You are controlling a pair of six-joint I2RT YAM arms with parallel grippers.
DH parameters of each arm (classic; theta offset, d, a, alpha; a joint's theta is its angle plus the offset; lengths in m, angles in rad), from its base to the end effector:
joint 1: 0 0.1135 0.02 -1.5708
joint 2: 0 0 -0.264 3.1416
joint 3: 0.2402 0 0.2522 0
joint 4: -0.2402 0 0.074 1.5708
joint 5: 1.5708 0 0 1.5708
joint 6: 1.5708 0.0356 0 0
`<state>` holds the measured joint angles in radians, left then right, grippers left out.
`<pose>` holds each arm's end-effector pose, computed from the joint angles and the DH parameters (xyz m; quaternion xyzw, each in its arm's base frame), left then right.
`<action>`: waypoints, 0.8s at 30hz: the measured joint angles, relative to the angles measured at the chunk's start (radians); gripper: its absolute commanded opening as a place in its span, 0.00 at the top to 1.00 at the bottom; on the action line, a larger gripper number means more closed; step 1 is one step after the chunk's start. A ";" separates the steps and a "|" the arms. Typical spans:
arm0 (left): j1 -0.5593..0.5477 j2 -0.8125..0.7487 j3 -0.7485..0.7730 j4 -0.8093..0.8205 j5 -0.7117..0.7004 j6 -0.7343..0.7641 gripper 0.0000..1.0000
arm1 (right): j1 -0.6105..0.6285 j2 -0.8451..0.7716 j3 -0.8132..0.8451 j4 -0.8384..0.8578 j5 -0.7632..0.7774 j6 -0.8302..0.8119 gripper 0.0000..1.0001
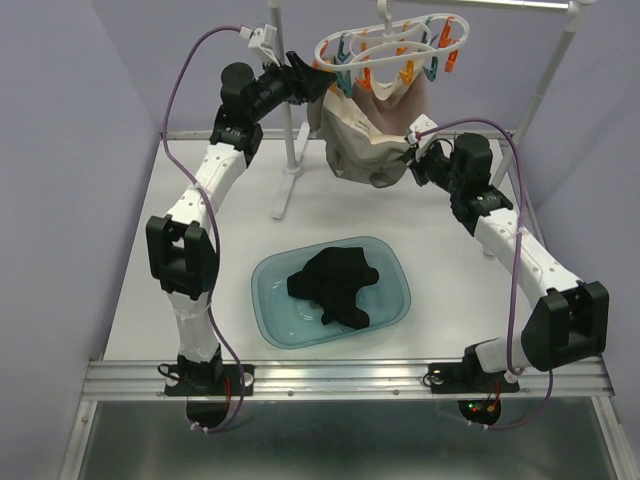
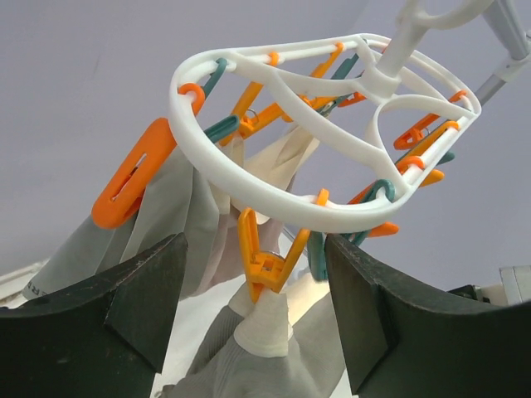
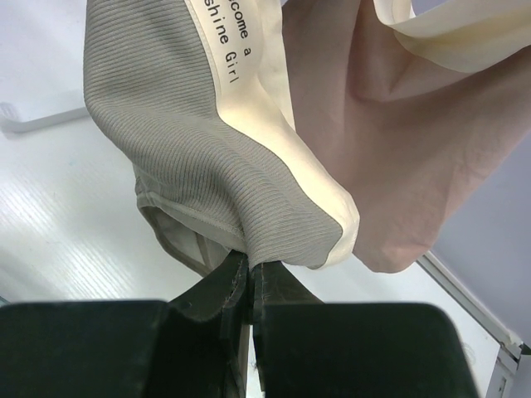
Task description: Remove the underwear clipped to the hanger
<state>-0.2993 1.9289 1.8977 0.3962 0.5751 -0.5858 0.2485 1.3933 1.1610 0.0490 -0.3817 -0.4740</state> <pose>0.4303 -0.1530 0.4502 0.1536 0.5715 -0.4836 0.6449 0.3174 0.0942 0.3558 -0.3803 0.6633 0.0743 0.6402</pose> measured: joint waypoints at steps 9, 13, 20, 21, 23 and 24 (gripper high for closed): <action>0.000 0.060 0.068 -0.005 0.005 -0.018 0.31 | 0.000 0.000 0.000 -0.004 -0.003 0.004 0.99; 0.000 0.068 0.069 -0.003 0.010 -0.034 0.52 | 0.000 0.000 0.000 -0.006 -0.004 0.008 0.99; 0.000 0.071 0.070 0.027 0.022 -0.061 0.96 | 0.000 0.000 0.000 -0.012 -0.008 0.011 0.99; 0.000 0.071 0.070 0.029 0.022 -0.061 0.94 | 0.000 0.000 0.000 -0.012 -0.008 0.011 0.99; 0.000 0.071 0.070 0.031 0.022 -0.062 0.72 | 0.000 0.000 -0.002 -0.013 -0.008 0.011 1.00; 0.000 0.071 0.070 0.031 0.021 -0.061 0.65 | 0.000 0.000 -0.005 -0.012 -0.008 0.011 1.00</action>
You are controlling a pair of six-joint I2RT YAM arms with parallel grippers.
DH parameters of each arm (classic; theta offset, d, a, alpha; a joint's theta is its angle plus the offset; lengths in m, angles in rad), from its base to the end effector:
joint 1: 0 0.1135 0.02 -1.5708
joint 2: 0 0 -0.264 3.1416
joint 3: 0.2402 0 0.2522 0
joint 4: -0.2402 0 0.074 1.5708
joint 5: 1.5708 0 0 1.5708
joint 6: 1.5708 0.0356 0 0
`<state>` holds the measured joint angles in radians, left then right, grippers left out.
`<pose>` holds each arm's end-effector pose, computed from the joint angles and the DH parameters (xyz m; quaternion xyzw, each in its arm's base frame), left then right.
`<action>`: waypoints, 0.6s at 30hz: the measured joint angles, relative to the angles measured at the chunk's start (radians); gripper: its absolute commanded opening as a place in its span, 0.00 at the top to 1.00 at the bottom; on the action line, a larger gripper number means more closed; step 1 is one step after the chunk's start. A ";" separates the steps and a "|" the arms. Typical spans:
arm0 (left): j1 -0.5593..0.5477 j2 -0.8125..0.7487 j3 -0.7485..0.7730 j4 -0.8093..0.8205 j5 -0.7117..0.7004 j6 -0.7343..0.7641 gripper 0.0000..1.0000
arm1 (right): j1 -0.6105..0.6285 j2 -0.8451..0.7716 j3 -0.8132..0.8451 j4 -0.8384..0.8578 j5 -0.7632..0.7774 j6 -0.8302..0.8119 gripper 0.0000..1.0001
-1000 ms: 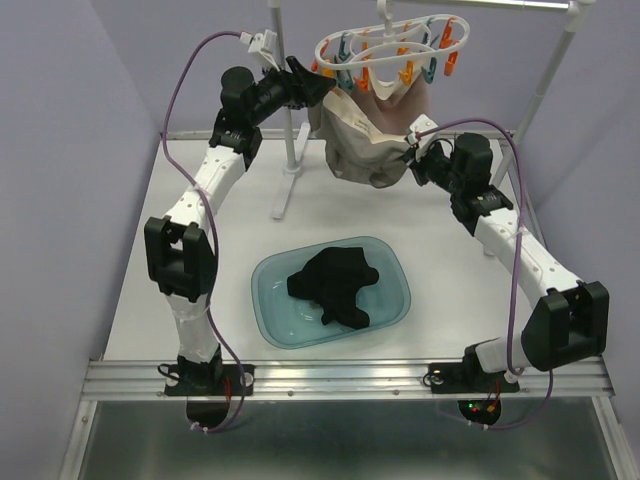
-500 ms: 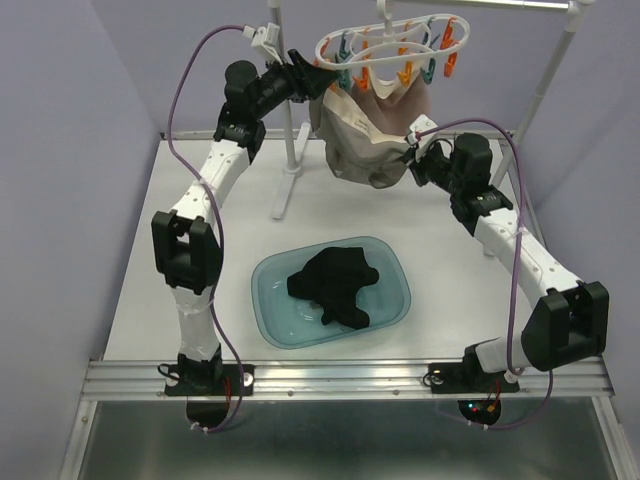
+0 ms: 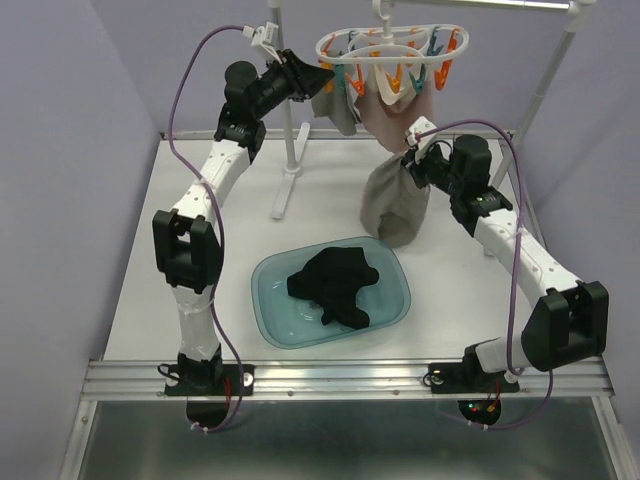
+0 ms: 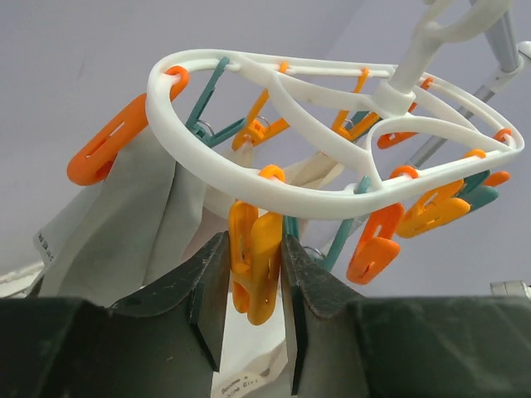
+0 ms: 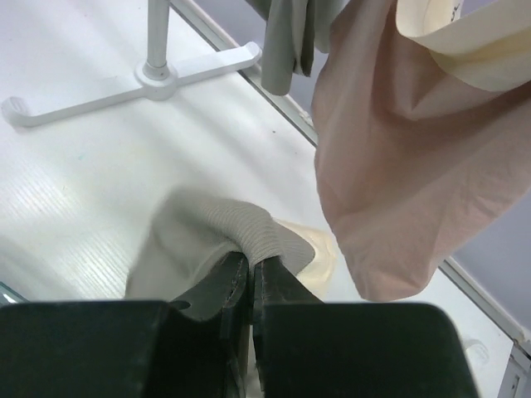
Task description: Remove the underwear clipped to the hanger
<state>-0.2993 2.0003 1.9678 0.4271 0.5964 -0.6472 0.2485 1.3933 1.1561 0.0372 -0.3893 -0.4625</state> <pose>0.4453 -0.1583 0.4453 0.1490 0.5646 -0.5076 0.6336 0.3169 0.0944 0.3529 -0.3791 0.6694 0.0826 0.6335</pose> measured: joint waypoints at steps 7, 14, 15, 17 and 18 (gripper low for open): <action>0.000 -0.032 -0.071 0.005 -0.019 0.025 0.20 | -0.001 -0.002 -0.025 -0.009 0.001 0.000 0.99; 0.007 -0.156 -0.215 -0.006 -0.056 0.092 0.06 | -0.011 -0.018 -0.029 -0.010 0.005 -0.001 1.00; 0.007 -0.182 -0.238 -0.007 -0.061 0.109 0.06 | -0.013 -0.026 -0.035 -0.009 0.009 -0.001 1.00; 0.010 -0.229 -0.274 -0.009 -0.079 0.142 0.03 | -0.015 -0.040 -0.046 -0.011 0.015 -0.002 0.99; 0.012 -0.252 -0.292 -0.012 -0.088 0.161 0.02 | -0.015 -0.045 -0.048 -0.011 0.018 -0.003 1.00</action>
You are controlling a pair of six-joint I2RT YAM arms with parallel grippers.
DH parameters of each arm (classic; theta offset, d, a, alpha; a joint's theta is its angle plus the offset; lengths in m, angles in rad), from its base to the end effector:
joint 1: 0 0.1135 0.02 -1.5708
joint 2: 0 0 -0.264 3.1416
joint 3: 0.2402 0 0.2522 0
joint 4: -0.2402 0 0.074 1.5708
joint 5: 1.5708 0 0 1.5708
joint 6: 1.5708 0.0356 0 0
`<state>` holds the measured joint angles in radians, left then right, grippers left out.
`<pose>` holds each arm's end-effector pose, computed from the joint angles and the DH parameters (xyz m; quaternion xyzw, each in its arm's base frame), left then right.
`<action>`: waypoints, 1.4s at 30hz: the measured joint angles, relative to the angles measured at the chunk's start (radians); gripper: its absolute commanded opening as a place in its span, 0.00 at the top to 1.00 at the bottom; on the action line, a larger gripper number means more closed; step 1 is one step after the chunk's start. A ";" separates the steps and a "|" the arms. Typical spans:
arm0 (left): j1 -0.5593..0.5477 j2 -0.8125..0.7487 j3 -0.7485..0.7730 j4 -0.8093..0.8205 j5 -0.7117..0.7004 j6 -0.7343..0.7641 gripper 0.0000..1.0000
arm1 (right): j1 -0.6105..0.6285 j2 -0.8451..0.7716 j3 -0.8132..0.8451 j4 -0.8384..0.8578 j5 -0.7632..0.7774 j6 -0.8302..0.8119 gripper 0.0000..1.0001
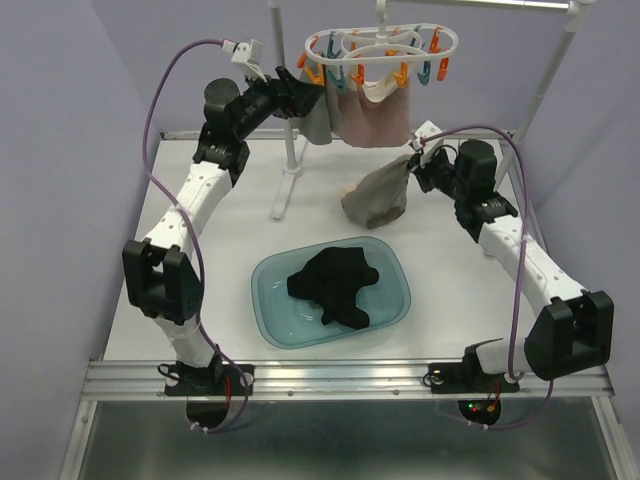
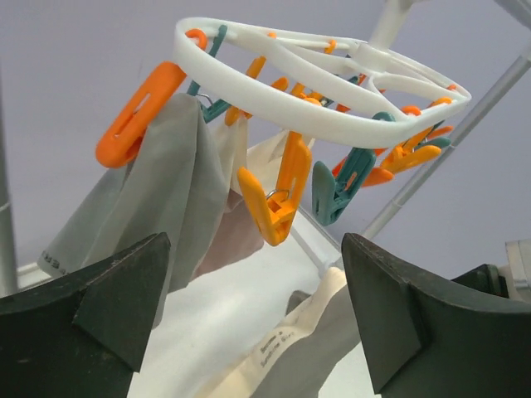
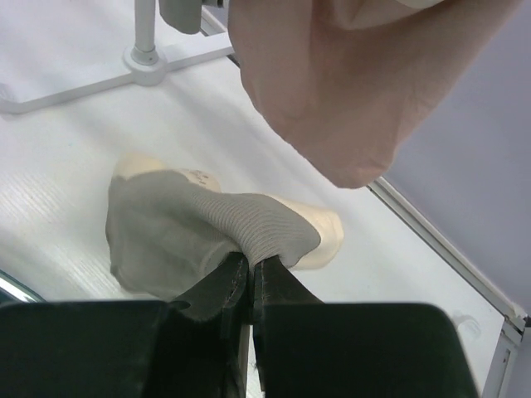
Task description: Remove the underwear clipped to the hanger
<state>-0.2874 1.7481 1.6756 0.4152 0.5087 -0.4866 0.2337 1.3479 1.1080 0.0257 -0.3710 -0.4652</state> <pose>0.3923 -0.1340 0.4508 0.1492 0.5753 -0.4328 0.6778 0.3069 0.0863 0.3483 -0.3707 0.6794 0.0714 0.6292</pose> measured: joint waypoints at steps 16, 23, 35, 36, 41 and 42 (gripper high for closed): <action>0.008 -0.289 -0.254 -0.144 -0.171 0.317 0.01 | -0.006 -0.063 -0.004 -0.076 0.039 0.002 0.99; 0.008 -0.562 -0.571 -0.175 -0.332 0.412 0.01 | -0.012 -0.064 0.155 -0.342 -0.039 -0.001 0.99; 0.014 -1.059 -1.036 -0.219 -0.541 0.428 0.01 | -0.012 -0.042 0.552 -0.700 -0.322 -0.021 0.94; 0.014 -1.083 -1.063 -0.232 -0.550 0.430 0.01 | -0.012 -0.036 0.571 -0.714 -0.340 -0.020 0.94; 0.014 -1.162 -1.126 -0.288 -0.597 0.431 0.01 | -0.012 -0.007 0.709 -0.781 -0.486 0.011 1.00; 0.014 -1.168 -1.126 -0.293 -0.600 0.431 0.01 | -0.012 -0.004 0.726 -0.785 -0.507 0.020 1.00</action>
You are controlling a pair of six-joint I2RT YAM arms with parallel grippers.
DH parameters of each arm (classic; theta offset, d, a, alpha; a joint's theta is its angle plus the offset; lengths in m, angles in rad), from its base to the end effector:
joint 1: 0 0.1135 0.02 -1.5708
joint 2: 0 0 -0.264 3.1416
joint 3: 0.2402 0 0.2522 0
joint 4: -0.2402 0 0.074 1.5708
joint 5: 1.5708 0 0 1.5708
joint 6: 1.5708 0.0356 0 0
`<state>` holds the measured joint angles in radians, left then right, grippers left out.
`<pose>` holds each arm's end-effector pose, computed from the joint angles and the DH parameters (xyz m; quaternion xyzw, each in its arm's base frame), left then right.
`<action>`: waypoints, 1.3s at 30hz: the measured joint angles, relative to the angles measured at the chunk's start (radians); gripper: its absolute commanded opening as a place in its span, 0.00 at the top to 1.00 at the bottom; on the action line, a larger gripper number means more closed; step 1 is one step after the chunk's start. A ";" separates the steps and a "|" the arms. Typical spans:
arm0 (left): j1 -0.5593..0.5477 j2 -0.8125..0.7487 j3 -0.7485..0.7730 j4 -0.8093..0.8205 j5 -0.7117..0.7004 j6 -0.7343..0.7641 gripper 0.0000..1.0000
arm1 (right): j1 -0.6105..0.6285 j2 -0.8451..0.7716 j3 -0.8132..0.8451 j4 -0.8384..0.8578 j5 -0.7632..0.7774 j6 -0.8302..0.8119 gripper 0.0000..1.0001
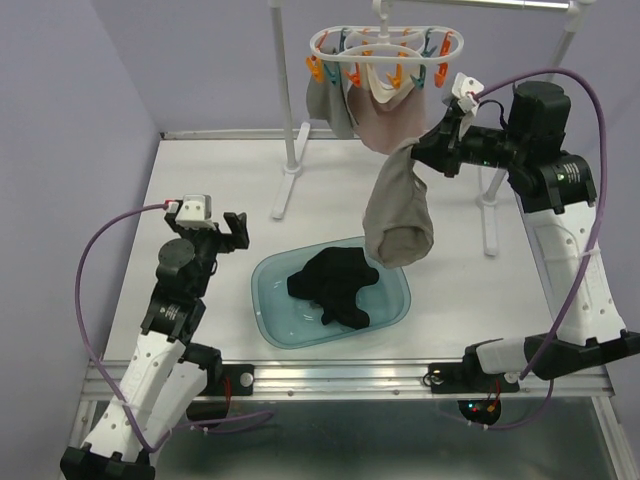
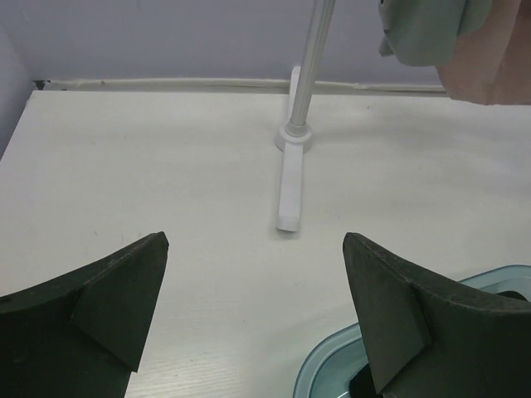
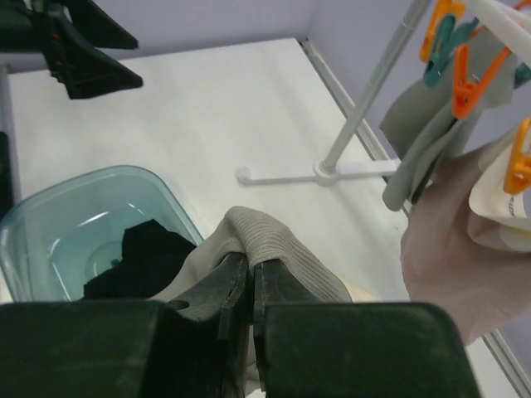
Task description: Remove the underwear clipped to the hanger
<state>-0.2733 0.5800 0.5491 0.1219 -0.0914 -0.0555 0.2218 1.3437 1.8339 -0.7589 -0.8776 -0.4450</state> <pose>0.1500 -0.0387 0.3205 0.0397 0.6732 -0.0904 0.7329 0.2298 0.0799 0.5133 -0.4789 0.5962 0.2747 0.5828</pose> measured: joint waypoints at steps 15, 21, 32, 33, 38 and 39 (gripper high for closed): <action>0.000 -0.006 0.000 -0.008 -0.018 0.003 0.01 | 0.219 0.057 -0.001 -0.013 -0.199 0.101 0.99; 0.000 -0.006 0.000 -0.008 -0.018 0.003 0.01 | 0.325 0.089 -0.037 -0.016 -0.154 0.092 0.99; 0.000 -0.006 0.000 -0.008 -0.015 0.003 0.01 | 0.509 0.121 -0.208 -0.064 -0.005 -0.087 0.94; 0.000 -0.006 0.000 -0.008 -0.014 0.003 0.01 | 0.519 0.123 -0.224 -0.076 0.014 -0.115 0.93; 0.000 -0.006 0.000 -0.008 -0.010 0.003 0.01 | 0.544 0.123 -0.301 -0.115 0.095 -0.224 0.56; 0.000 -0.006 0.000 -0.008 -0.009 0.003 0.01 | 0.546 0.123 -0.311 -0.124 0.112 -0.252 0.32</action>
<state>-0.2733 0.5735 0.5491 0.1143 -0.1001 -0.0525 0.7677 1.4670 1.5227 -0.8833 -0.7654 -0.6968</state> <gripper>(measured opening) 0.986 0.336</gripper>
